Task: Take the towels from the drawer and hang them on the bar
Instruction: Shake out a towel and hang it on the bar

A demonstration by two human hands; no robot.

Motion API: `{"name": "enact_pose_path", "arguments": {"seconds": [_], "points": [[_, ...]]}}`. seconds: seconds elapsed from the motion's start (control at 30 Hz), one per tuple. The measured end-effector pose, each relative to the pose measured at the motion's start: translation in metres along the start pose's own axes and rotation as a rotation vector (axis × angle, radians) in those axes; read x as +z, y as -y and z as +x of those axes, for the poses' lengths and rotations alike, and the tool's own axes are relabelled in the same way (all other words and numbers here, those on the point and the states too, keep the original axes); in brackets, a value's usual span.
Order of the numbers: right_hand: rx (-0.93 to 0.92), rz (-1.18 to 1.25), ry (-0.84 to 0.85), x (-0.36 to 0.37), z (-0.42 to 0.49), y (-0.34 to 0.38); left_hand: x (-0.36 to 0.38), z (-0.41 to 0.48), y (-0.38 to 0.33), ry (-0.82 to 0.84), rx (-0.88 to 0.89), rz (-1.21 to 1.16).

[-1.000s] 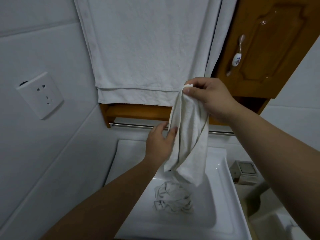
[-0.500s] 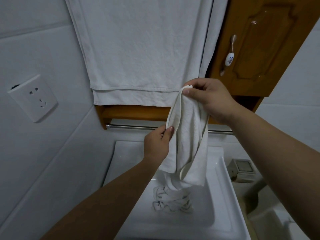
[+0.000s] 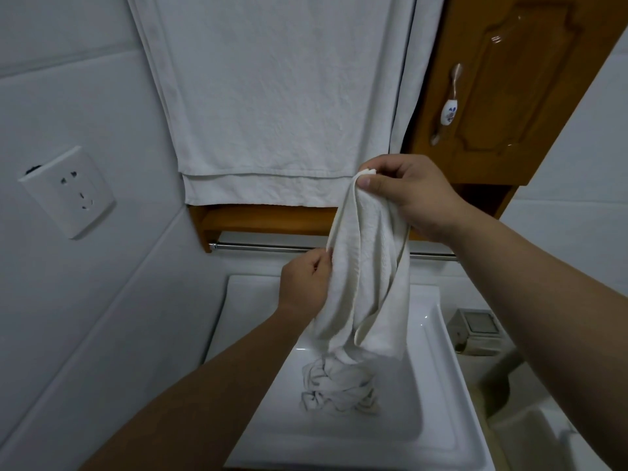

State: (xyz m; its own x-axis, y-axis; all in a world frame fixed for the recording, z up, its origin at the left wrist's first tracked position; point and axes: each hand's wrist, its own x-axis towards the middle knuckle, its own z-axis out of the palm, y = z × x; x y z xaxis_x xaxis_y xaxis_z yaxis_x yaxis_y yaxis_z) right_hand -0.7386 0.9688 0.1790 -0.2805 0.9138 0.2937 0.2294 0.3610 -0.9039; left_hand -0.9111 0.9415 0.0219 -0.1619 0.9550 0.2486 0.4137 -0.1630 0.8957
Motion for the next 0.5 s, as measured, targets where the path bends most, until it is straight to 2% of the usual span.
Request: {"name": "enact_pose_path", "arguments": {"seconds": [0.1,0.27,0.5], "points": [[-0.001,0.011,0.000,0.002,-0.001,0.000,0.001,-0.002,-0.001,0.021,0.040,0.063],[-0.023,-0.022,0.011,0.001,0.001,0.003,-0.003,-0.002,0.000,-0.045,-0.055,0.014],[-0.043,0.011,-0.017,-0.010,-0.002,0.011,-0.009,-0.002,0.026,0.001,-0.155,0.180]]}}
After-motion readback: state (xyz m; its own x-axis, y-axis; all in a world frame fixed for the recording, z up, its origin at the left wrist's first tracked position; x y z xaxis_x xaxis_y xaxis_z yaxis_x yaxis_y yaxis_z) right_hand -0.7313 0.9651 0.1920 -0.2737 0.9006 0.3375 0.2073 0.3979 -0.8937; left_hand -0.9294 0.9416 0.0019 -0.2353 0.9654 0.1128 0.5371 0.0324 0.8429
